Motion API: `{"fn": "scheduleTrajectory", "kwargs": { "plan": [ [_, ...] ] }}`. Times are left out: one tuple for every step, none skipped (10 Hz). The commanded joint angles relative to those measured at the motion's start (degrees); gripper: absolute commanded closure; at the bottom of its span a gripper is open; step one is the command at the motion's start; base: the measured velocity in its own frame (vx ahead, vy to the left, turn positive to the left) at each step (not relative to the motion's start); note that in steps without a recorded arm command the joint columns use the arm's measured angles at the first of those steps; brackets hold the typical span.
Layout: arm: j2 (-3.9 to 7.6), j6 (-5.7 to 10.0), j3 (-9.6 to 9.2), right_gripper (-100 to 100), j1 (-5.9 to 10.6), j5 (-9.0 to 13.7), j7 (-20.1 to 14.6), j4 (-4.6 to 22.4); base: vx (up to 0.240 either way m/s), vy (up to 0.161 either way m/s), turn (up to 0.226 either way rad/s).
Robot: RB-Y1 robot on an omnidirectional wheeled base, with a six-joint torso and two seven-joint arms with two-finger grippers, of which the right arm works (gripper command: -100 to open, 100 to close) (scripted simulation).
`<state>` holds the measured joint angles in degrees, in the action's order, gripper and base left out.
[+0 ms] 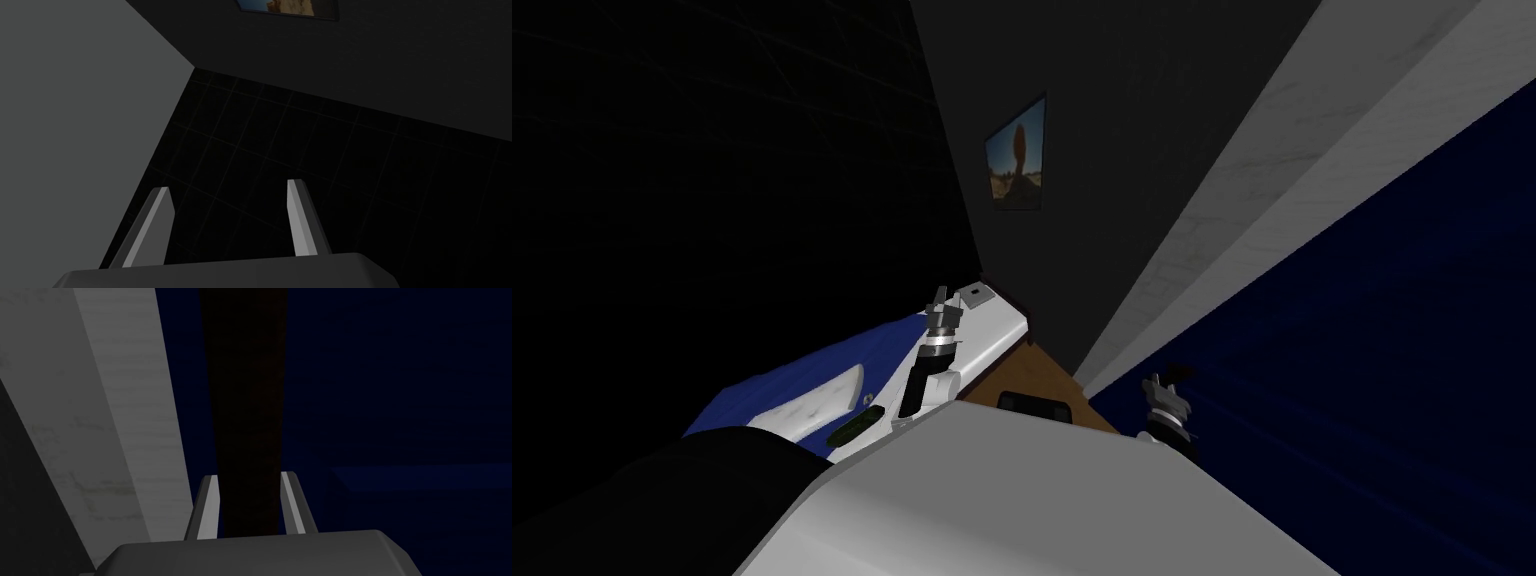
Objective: Pull the door open
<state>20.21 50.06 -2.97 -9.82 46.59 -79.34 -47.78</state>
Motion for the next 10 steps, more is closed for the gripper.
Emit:
{"fn": "scheduleTrajectory", "kwargs": {
  "plan": [
    [0.3, 0.06, -0.93, 100, -0.44, -0.51, -0.62, -0.32, -0.206, 0.047, 0.05],
    [0.55, 0.13, -2.02, 100, -0.7, -1.13, -1.19, -0.86, -0.246, 0.041, 0.06],
    [0.71, 0.18, -2.7, 100, -0.85, -1.52, -1.55, -1.19, -0.253, 0.009, 0.07],
    [0.9, 0.23, -3.56, 100, -1.04, -2.0, -2.0, -1.62, -0.253, 0.026, 0.082],
    [1.02, 0.26, -4.11, 100, -1.16, -2.32, -2.28, -1.89, -0.252, 0.029, 0.051],
    [0.91, 0.25, -3.69, 100, -0.84, -2.09, -2.03, -1.55, -0.112, 0.016, 0.022],
    [1.31, 0.4, -5.31, 100, -1.44, -2.95, -2.81, -2.21, -0.161, -0.02, 0.077],
    [1.44, 0.46, -5.62, 100, -1.55, -3.12, -2.98, -2.36, -0.217, -0.003, 0.07],
    [1.72, 0.61, -6.3, 100, -1.79, -3.5, -3.37, -2.69, -0.234, 0.012, 0.046],
    [2.17, 0.85, -7.39, 100, -2.17, -4.1, -3.98, -3.22, -0.265, -0.025, 0.067]
  ]
}}
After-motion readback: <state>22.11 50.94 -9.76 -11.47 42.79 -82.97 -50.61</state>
